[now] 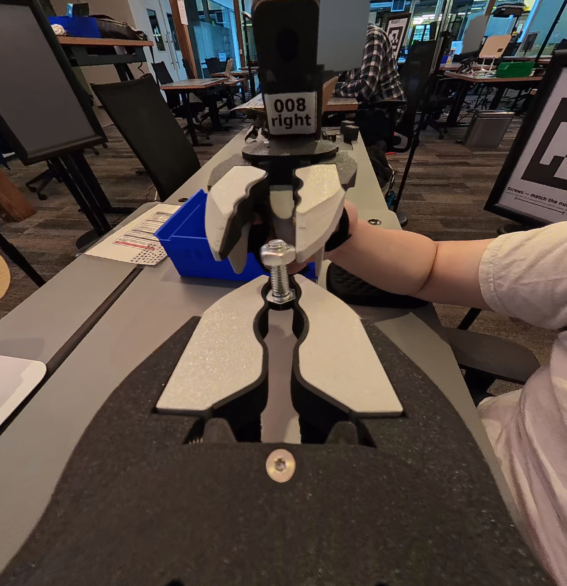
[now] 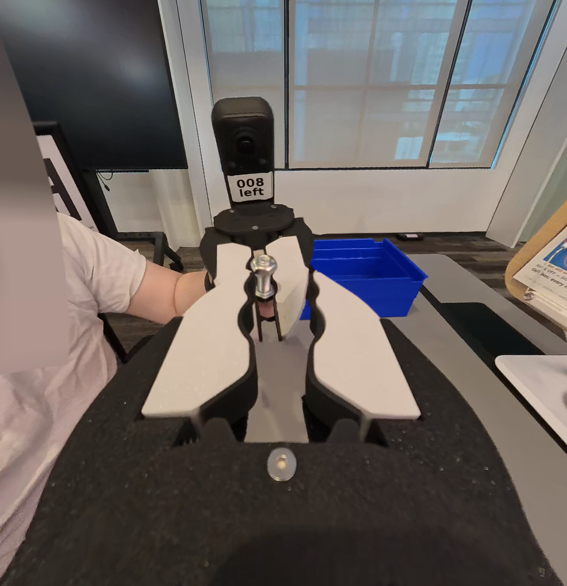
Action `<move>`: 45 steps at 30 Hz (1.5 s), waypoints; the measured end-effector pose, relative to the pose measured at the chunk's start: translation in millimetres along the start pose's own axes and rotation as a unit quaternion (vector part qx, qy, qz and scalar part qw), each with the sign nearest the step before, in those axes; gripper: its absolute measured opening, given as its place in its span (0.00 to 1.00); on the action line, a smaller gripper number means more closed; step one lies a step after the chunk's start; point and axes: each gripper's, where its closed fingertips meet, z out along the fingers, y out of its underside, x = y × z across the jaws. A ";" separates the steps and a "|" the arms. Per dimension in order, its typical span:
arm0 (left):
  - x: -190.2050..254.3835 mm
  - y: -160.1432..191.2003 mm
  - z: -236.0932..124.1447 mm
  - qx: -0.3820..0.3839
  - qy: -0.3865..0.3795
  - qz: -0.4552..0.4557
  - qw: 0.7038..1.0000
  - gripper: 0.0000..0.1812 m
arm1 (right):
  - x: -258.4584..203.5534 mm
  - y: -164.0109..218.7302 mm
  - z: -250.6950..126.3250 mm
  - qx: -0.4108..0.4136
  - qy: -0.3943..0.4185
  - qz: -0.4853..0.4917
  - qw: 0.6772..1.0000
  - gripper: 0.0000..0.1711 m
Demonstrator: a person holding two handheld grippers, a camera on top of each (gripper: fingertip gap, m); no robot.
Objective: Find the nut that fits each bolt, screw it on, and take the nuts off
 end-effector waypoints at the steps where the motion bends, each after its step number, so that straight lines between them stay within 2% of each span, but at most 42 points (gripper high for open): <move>1: 0.2 -0.9 -1.0 0.002 0.003 -0.002 1.000 0.05 | 4.9 0.2 -2.8 0.002 0.006 0.009 1.000 0.15; 4: 1.0 -3.0 -2.1 0.006 0.004 0.000 1.000 0.05 | 14.0 -3.5 -10.9 0.025 0.008 0.040 0.999 0.14; 9: 1.8 0.1 0.5 -0.001 0.007 0.000 1.000 0.05 | -9.7 -10.7 -3.7 0.032 -0.040 0.029 0.998 0.15; 13: 3.5 0.3 1.5 -0.003 0.007 0.001 1.000 0.05 | -6.4 -1.0 2.0 0.003 -0.016 -0.001 1.000 0.16; 17: 5.0 -1.8 0.2 0.002 0.012 -0.001 1.000 0.05 | 17.6 0.3 -12.0 0.018 0.011 0.035 0.999 0.13; 19: 4.2 -1.1 0.5 0.000 0.007 0.004 1.000 0.05 | 16.2 -3.7 -15.5 0.033 -0.007 0.052 0.998 0.13; 24: 3.1 2.4 2.5 -0.005 0.010 -0.001 1.000 0.05 | -13.0 -5.9 -5.0 0.022 -0.058 0.012 0.998 0.15; 27: 3.9 2.6 3.3 -0.007 0.008 0.001 1.000 0.05 | -7.0 -3.2 -0.3 0.014 -0.025 -0.005 1.000 0.16; 32: 5.5 -0.6 1.2 -0.001 0.010 0.003 1.000 0.05 | 16.9 -0.5 -14.3 0.026 -0.005 0.047 0.999 0.12; 35: 4.8 1.5 2.3 -0.006 0.008 0.004 1.000 0.05 | 3.4 -12.3 -15.8 0.058 -0.051 0.062 0.995 0.13; 38: 4.7 2.2 3.2 -0.006 0.010 0.001 1.000 0.05 | -12.2 -8.6 -6.1 0.031 -0.063 0.029 0.997 0.14; 41: 6.0 3.1 4.1 -0.009 0.012 0.001 1.000 0.05 | -11.0 -0.3 1.7 0.004 -0.034 -0.009 0.999 0.14; 45: 3.7 3.8 4.1 -0.010 0.005 0.000 1.000 0.05 | -5.1 2.0 -3.5 0.012 -0.046 0.017 0.999 0.15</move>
